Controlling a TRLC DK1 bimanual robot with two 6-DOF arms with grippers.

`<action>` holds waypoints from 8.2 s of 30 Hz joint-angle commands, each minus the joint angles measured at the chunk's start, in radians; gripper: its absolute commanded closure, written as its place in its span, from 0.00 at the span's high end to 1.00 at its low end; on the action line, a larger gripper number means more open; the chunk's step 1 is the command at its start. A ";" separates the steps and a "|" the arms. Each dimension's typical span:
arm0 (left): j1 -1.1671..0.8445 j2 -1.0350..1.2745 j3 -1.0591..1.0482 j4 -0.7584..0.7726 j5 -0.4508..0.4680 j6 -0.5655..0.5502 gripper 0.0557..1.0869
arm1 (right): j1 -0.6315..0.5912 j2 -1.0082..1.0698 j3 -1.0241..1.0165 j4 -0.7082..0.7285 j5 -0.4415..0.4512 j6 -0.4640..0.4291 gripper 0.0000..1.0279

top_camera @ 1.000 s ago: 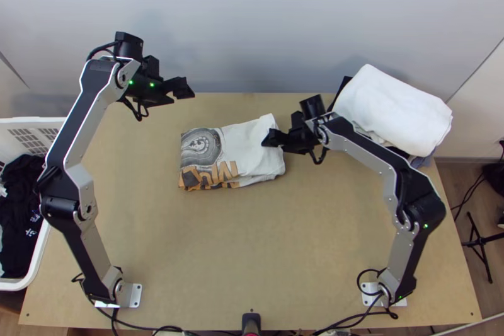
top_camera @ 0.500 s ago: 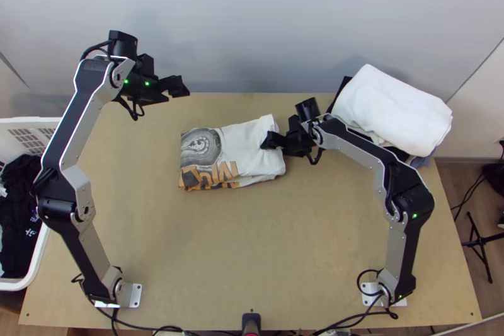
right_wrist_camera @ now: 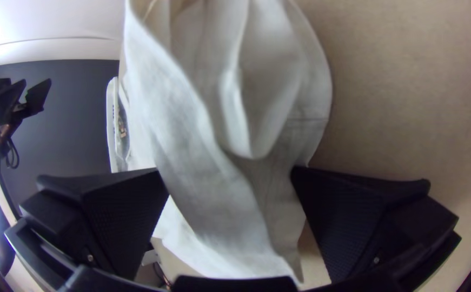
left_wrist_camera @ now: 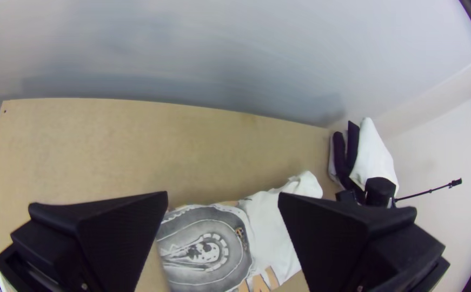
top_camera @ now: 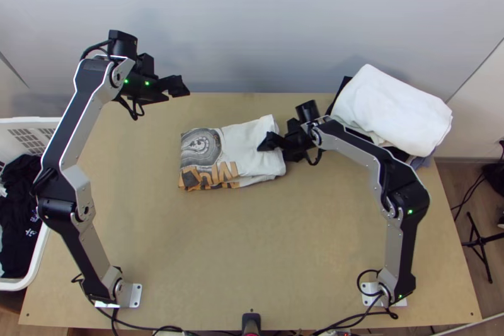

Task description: Fold the t-shirt

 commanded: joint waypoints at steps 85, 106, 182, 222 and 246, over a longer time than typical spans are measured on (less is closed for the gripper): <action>0.097 -0.071 -0.035 0.012 -0.011 0.061 0.96 | -0.819 0.015 0.715 -0.446 -0.419 -0.199 0.03; 0.073 -0.080 0.002 0.012 -0.003 0.064 0.96 | -0.994 -0.053 0.673 -0.828 -0.213 -0.568 0.25; 0.143 -0.143 0.071 -0.002 -0.012 0.031 0.96 | -0.388 -0.014 -0.040 0.847 1.129 -0.640 0.96; 0.288 -1.535 -1.693 1.319 -0.526 0.275 0.96 | -0.385 -2.127 -1.128 0.554 0.802 -0.481 0.96; 0.321 -1.963 -2.103 1.052 -0.466 0.212 0.96 | -0.362 -2.125 -1.496 0.439 0.783 -0.536 0.96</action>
